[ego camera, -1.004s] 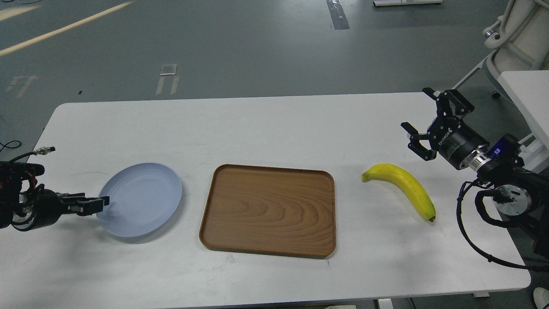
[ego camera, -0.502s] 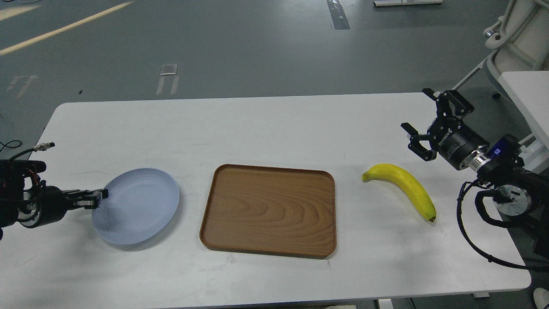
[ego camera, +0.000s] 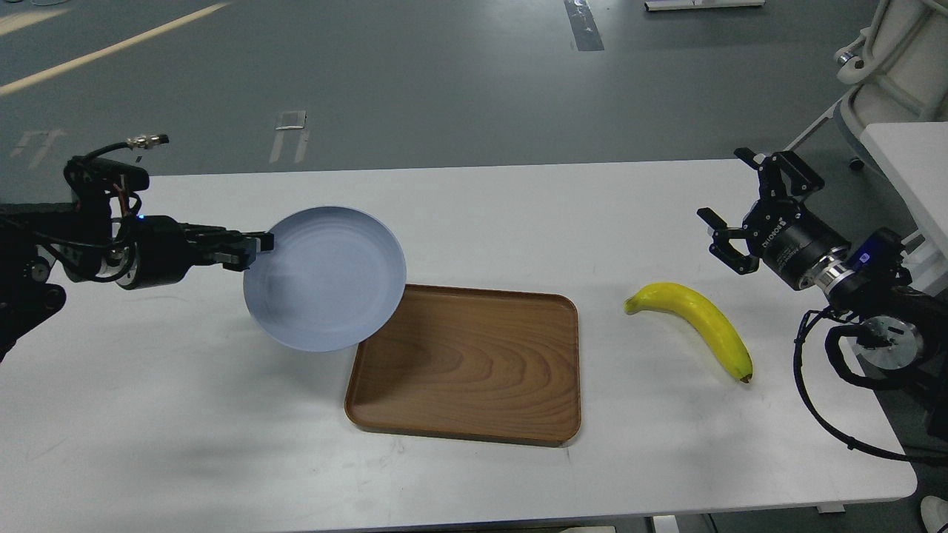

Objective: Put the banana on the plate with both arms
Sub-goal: 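Carry the plate over the wooden tray and lower it onto the tray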

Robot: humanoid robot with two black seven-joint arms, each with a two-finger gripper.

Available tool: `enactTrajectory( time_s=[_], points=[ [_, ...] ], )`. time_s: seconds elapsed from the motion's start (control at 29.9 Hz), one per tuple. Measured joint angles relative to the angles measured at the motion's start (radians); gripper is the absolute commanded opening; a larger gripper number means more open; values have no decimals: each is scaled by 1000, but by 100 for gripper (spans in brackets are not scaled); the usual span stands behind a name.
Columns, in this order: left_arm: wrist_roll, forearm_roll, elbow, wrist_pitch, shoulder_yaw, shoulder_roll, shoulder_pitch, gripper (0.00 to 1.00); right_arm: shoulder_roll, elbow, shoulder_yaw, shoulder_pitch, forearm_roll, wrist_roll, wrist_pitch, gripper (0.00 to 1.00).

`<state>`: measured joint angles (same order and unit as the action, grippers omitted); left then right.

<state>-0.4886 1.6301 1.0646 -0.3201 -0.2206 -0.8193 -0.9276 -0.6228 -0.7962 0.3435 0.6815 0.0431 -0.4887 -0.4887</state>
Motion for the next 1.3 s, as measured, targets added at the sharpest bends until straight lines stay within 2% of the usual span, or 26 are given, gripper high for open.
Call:
enactTrajectory(
  time_s=[0.27, 0.6, 0.94, 1.14, 1.17, 1.24, 1.27, 1.3],
  points=[
    [0, 13, -22, -58, 63, 252, -108, 0, -21, 5, 0, -1, 0, 0, 0, 100],
    [0, 15, -240, -60, 163, 537, -135, 0, -68, 7, 0, -6, 0, 0, 0, 100],
    [0, 14, -349, -43, 217, 624, -116, 0, -90, 4, 0, -8, 0, 0, 0, 100],
    [1, 8, -374, -35, 218, 652, -114, 0, -92, 1, 0, -8, 0, 0, 0, 100],
    [3, 5, -375, -35, 218, 653, -114, 24, -92, 1, 0, -8, 0, 0, 0, 100],
    [7, 1, -378, -34, 218, 655, -114, 55, -92, 1, 0, -9, 0, 0, 0, 100],
    [7, -1, -379, -34, 218, 655, -113, 76, -92, 1, 0, -9, 0, 0, 0, 100],
    [8, -3, -380, -34, 218, 656, -112, 81, -92, 1, 0, -9, 0, 0, 0, 100]
  ],
)
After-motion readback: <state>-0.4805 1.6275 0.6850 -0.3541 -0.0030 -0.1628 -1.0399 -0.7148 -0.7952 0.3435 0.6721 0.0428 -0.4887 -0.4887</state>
